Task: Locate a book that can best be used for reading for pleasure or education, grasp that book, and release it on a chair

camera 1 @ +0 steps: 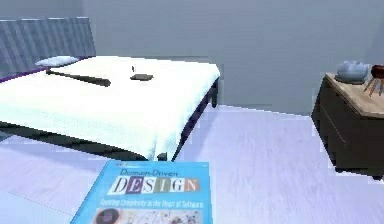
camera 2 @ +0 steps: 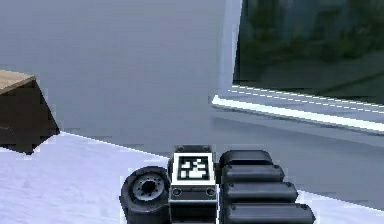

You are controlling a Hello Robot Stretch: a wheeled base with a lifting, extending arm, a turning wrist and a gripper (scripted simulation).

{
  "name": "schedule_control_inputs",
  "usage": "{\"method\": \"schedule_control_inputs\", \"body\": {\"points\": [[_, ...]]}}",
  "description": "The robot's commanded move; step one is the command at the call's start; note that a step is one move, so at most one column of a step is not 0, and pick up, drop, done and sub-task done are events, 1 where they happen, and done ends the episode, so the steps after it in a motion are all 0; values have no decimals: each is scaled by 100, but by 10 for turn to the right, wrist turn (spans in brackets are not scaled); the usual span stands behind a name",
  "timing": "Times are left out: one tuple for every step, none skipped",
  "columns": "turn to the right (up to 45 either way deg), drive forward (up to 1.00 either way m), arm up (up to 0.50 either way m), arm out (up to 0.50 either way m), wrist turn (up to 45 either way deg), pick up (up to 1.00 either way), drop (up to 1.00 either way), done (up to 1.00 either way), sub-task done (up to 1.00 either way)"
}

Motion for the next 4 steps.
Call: {"method": "schedule_control_inputs", "body": {"points": [[450, 0, 0, 0, 0, 0, 0, 0, 0], [-450, 0, 0, 0, 0, 0, 0, 0, 0], [-450, 0, 0, 0, 0, 0, 0, 0, 0], [450, 0, 0, 0, 0, 0, 0, 0, 0]]}}
